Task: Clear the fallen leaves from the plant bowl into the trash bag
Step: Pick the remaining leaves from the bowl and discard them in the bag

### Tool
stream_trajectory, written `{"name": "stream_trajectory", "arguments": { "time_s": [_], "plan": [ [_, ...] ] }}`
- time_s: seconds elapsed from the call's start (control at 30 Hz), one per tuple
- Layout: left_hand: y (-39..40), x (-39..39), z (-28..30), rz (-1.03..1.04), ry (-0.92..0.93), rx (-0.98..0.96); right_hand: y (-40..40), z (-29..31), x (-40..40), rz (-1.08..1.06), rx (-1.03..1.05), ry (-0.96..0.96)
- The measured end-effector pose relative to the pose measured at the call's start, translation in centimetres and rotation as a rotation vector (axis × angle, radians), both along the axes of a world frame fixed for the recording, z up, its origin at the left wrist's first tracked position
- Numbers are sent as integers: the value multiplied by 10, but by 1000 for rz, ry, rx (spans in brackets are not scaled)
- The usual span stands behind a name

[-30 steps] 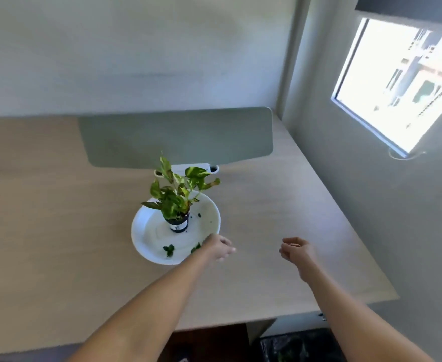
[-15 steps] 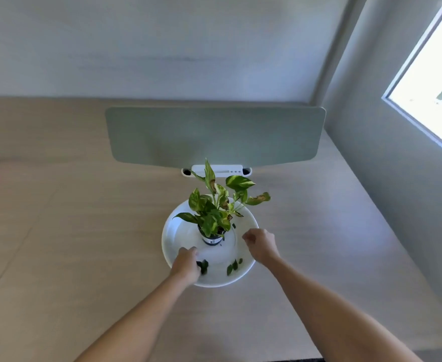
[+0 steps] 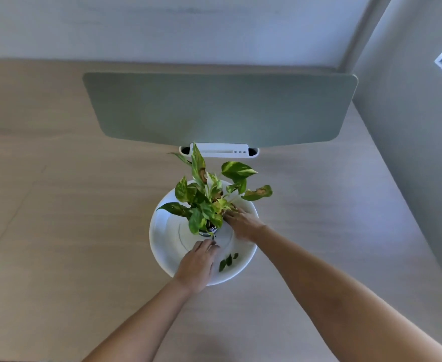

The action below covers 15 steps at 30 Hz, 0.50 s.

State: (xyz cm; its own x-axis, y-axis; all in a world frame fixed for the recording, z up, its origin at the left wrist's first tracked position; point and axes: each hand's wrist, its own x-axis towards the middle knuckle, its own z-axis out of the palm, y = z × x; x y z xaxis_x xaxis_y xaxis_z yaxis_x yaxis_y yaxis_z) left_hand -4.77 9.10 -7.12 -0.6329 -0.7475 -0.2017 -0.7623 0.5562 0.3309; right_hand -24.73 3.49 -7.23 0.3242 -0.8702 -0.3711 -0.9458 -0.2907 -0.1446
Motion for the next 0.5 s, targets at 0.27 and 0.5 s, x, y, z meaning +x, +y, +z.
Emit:
{"name": "stream_trajectory", "arguments": {
  "time_s": [0.27,0.5],
  "plan": [
    [2,-32,-3,-1,-247,15,51,14,-17,-48,136,-186],
    [5,-9,8,71,-135,26,37,19,-26,-121,-102,-92]
  ]
}}
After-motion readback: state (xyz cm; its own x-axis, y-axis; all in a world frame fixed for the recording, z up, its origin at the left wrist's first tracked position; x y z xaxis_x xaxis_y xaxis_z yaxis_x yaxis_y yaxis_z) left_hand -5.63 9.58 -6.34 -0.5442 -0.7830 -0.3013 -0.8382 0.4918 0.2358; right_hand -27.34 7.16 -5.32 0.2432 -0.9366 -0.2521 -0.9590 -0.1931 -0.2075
